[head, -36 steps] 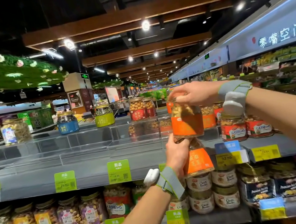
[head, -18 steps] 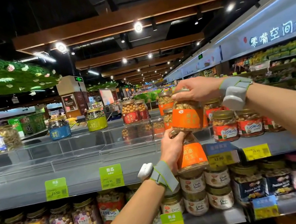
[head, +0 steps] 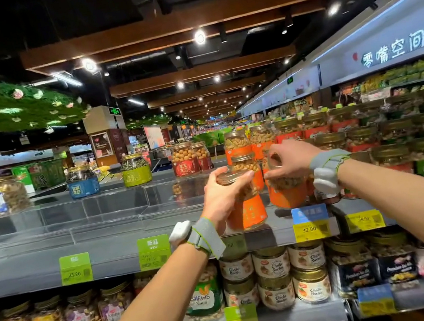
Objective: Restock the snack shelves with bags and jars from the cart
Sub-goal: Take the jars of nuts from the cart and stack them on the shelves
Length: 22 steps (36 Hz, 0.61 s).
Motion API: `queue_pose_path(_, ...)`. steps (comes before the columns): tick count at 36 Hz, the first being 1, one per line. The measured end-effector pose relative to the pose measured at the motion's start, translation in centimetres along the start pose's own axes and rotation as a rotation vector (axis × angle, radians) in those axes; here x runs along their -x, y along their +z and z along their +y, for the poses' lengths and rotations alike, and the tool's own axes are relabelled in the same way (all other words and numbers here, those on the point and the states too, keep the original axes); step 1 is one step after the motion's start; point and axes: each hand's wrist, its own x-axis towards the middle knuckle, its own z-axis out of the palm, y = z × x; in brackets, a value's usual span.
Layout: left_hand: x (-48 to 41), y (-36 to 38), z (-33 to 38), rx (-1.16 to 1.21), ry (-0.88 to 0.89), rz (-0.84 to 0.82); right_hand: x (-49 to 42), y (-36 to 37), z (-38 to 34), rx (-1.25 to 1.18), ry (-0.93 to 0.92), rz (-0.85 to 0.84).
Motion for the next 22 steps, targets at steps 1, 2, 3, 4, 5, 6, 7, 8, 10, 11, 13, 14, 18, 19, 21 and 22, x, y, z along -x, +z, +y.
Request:
queue_pose_path(1,0.0,0.1,0.2,-0.001,0.009,-0.011,0.0,0.3,0.0,0.013,-0.006,-0.01)
queue_pose_path(2,-0.1,0.2,0.3,-0.003,0.016,-0.017,-0.1,0.6,0.2,0.025,-0.013,-0.02)
queue_pose_path(3,-0.2,0.3,0.3,-0.002,0.018,-0.02,-0.1,0.8,0.3,0.032,-0.018,-0.025)
queue_pose_path(4,-0.3,0.4,0.3,-0.006,0.02,-0.021,-0.1,1.0,0.5,0.034,-0.016,-0.026)
queue_pose_path(5,-0.4,0.4,0.4,-0.016,0.023,-0.016,0.0,1.3,0.6,0.036,-0.014,-0.022)
queue_pose_path(6,-0.5,0.4,0.5,-0.027,0.029,-0.017,0.1,1.7,0.8,0.036,-0.01,-0.015)
queue_pose_path(7,-0.6,0.6,0.5,-0.032,0.03,-0.017,0.2,2.1,1.1,0.033,-0.008,-0.009)
queue_pose_path(8,-0.7,0.6,0.5,-0.037,0.033,-0.018,0.3,2.5,1.1,0.02,-0.006,-0.002)
queue_pose_path(10,-0.7,0.7,0.6,-0.053,0.045,-0.021,0.3,3.2,1.3,-0.003,-0.003,0.01)
queue_pose_path(11,-0.7,0.7,0.6,-0.063,0.048,-0.023,0.3,3.4,1.3,-0.013,-0.002,0.014)
queue_pose_path(13,-0.7,0.9,0.6,-0.075,0.05,-0.022,0.3,3.6,1.3,-0.027,0.002,0.026)
queue_pose_path(14,-0.8,1.0,0.6,-0.082,0.05,-0.016,0.3,3.6,1.3,-0.03,0.004,0.032)
queue_pose_path(18,-0.6,1.1,0.8,-0.127,0.034,-0.008,0.8,3.7,1.5,-0.007,0.018,-0.002)
queue_pose_path(19,-0.6,1.1,0.7,-0.132,0.028,-0.007,1.0,3.6,1.5,-0.003,0.026,-0.007)
queue_pose_path(21,-0.5,1.2,0.6,-0.139,0.028,-0.01,1.3,3.3,1.8,0.011,0.026,-0.006)
queue_pose_path(22,-0.5,1.2,0.4,-0.14,0.025,-0.011,1.4,3.1,2.0,0.034,0.016,-0.008)
